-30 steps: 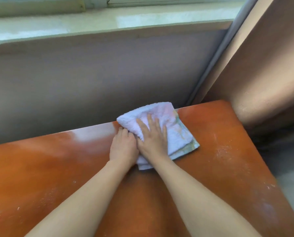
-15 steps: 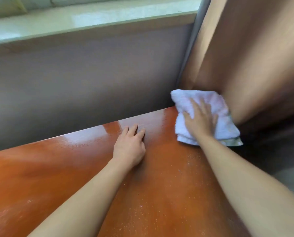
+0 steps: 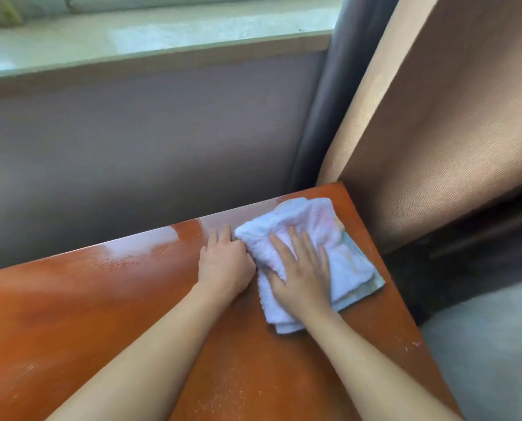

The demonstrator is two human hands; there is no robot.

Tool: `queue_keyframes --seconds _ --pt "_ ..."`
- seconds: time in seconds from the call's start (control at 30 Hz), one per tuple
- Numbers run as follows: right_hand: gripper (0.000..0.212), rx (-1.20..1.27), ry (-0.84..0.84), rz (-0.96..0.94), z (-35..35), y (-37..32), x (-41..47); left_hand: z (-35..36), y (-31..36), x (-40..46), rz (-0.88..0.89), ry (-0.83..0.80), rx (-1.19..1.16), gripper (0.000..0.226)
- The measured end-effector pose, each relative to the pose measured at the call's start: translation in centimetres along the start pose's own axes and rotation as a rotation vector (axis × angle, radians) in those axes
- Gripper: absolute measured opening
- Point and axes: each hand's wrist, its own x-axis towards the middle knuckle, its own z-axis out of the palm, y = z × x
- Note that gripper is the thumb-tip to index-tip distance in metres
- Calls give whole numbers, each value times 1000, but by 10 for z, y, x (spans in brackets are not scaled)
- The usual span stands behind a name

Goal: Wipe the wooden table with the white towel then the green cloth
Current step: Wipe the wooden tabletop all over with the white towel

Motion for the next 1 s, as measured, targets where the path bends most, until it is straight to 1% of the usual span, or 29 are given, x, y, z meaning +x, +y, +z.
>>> queue_keyframes --seconds 0.07,0.17,0.23,0.3,0.37,0.43,0.5,0.57,0.63,0.67,0.73,0.83,1.0 --pt "70 -17 11 -1 -7 12 14 -1 5 2 -18 34 -25 36" --pt "97 -85 -13 64 -15 29 47 0 13 4 -63 38 -29 37" --pt "101 -138 -82 131 -21 44 76 2 18 5 -87 8 -5 39" --pt "98 -109 -156 210 -31 59 104 4 20 7 -100 -14 23 42" --pt "92 -68 -185 246 -37 70 120 7 20 8 -110 -31 49 45" --pt "85 -80 -157 201 -35 72 114 9 23 5 -127 -38 71 50" --pt "78 -89 -102 142 -32 72 94 14 27 2 -124 -12 74 51" --pt "77 -95 -86 112 -32 71 70 18 32 0 -52 61 41 42" --pt "79 -118 -74 99 -32 71 43 22 42 -2 64 126 -44 30" --pt "80 -120 -68 91 -31 71 27 23 48 -5 99 145 -92 27" --pt "81 -115 -43 75 -27 70 -7 22 62 -12 105 163 -137 25" --pt "81 -104 0 96 -21 68 -38 24 71 -22 90 147 -72 23" --pt "85 -131 -25 134 -28 70 -13 28 64 -20 170 148 -38 19"
